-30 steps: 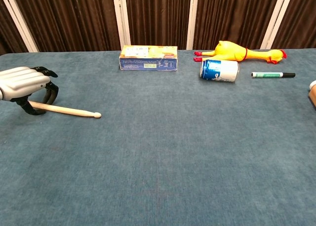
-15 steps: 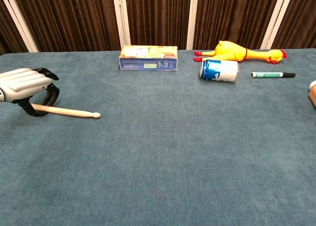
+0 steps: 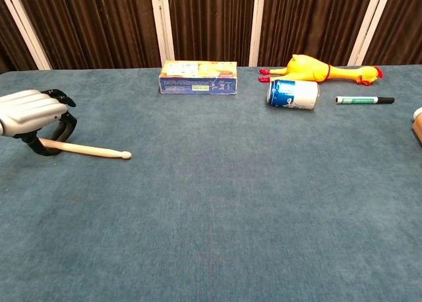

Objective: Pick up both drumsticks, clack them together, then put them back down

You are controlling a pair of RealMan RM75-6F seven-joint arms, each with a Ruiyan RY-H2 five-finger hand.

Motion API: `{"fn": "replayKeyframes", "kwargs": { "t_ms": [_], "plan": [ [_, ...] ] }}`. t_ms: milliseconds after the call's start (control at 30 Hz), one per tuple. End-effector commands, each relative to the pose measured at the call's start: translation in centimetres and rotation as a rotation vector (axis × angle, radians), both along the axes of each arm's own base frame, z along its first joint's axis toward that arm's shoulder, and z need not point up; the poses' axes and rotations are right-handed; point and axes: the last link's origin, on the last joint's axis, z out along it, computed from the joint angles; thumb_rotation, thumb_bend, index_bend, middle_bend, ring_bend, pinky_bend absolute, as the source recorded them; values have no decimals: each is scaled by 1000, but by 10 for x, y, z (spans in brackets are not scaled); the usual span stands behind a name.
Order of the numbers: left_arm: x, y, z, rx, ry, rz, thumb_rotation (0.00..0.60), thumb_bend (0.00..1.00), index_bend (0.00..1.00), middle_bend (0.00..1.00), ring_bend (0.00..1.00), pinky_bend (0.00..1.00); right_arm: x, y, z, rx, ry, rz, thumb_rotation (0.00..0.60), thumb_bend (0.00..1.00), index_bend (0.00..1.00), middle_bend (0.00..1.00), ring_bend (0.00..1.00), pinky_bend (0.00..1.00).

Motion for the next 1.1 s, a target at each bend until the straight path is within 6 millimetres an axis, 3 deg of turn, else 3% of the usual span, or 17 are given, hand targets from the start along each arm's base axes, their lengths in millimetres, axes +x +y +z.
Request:
{"fn": "replayKeyframes", "kwargs": {
  "t_ms": [33,400,700,1100],
  "plan": [
    [2,0,0,10,-11,-7,600,420,603,587,122,0,0,0,-2,2,3,1,600,426,686,609,390,46],
    [2,0,10,53,-39,-29,600,420,607,590,122,0,0,3,1,9,9,6,600,426,687,610,390,46],
    [7,-2,22,88,-127,-66,600,420,614,596,122,0,11,-3,-10,26,14,21,600,427,687,611,392,46],
    [52,-7,82,170,-457,-159,600,420,622,605,123,0,48,-20,-37,85,51,88,600,427,687,611,393,46]
  ]
}}
